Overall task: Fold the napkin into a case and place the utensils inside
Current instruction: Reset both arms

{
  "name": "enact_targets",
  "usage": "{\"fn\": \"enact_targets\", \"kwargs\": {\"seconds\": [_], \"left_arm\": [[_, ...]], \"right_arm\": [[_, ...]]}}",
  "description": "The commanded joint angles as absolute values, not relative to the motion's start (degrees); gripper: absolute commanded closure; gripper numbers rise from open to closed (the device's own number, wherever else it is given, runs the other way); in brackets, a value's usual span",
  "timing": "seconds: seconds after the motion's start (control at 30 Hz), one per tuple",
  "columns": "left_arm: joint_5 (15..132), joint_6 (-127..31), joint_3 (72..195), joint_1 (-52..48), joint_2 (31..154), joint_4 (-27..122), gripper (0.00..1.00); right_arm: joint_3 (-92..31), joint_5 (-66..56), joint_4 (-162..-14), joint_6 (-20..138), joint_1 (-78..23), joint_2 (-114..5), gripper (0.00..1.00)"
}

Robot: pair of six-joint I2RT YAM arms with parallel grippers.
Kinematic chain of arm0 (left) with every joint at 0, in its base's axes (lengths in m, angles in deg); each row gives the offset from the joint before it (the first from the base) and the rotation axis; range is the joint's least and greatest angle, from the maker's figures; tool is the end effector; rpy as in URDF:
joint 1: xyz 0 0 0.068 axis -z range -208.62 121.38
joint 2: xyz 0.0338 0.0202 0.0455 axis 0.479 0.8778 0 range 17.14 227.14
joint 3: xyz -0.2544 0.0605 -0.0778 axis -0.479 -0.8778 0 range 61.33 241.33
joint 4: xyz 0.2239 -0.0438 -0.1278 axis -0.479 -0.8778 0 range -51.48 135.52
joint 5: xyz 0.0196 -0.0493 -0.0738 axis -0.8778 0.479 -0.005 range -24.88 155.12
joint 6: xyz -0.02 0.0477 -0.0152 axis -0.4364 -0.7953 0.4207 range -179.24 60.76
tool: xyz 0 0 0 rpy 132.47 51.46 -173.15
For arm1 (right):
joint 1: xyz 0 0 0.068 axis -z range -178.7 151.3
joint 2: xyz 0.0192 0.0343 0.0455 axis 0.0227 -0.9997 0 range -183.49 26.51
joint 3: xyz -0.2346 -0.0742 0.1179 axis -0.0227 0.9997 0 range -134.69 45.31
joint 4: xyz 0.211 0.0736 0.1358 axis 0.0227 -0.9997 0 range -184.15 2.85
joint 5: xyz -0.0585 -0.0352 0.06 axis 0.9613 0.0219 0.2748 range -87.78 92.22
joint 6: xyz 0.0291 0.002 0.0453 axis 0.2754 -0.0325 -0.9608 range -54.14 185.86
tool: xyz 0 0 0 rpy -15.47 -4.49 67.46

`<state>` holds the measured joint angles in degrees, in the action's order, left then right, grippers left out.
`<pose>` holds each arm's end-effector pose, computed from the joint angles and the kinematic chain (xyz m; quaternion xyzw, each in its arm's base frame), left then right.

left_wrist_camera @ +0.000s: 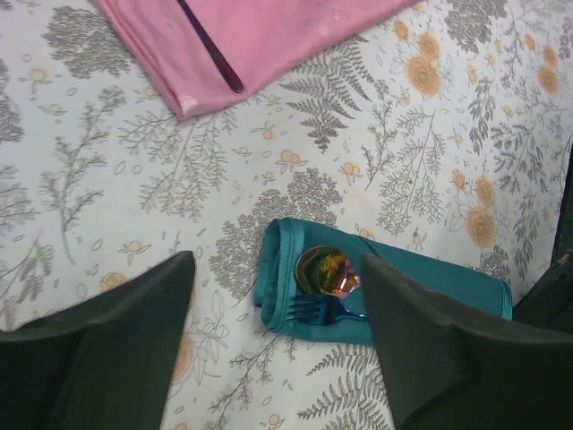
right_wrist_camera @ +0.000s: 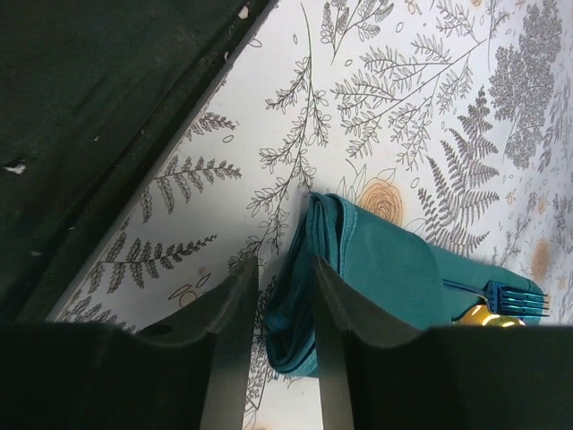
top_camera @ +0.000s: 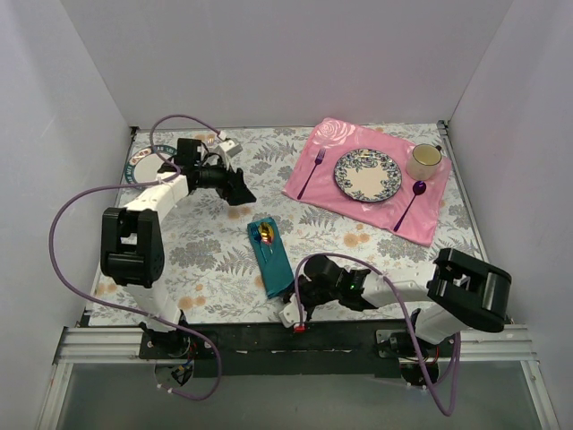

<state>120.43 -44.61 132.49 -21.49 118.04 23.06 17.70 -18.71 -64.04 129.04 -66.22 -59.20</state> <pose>0.3637 -0.0749 0.2288 0.0951 0.8461 -0.4854 0.1988 0.0911 0.2530 0.1390 -0.8277 0.2876 0.1781 0.4477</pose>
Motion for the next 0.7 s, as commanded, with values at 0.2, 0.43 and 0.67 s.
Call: {"fn": "enact_targets", "kwargs": {"seconds": [0.2,0.43,0.67], "left_arm": [[115.75,-31.04,141.92,-27.29,111.01,21.18,0.02],[115.99,-27.43,151.94,-35.99,110.22,2.66,0.02],[112.23,-28.38,152.48,-40.66,106.18,-7.38,0.02]], "right_arm": [[16.23,-27.75,-85.46,133.38,-67.43,-40.75,0.23],[4.55,-14.41,-97.77,116.18,-66.29,-31.76,0.07],[-6.79,-5.79,-108.94,96.41,-48.06,-28.59,0.01]]}}
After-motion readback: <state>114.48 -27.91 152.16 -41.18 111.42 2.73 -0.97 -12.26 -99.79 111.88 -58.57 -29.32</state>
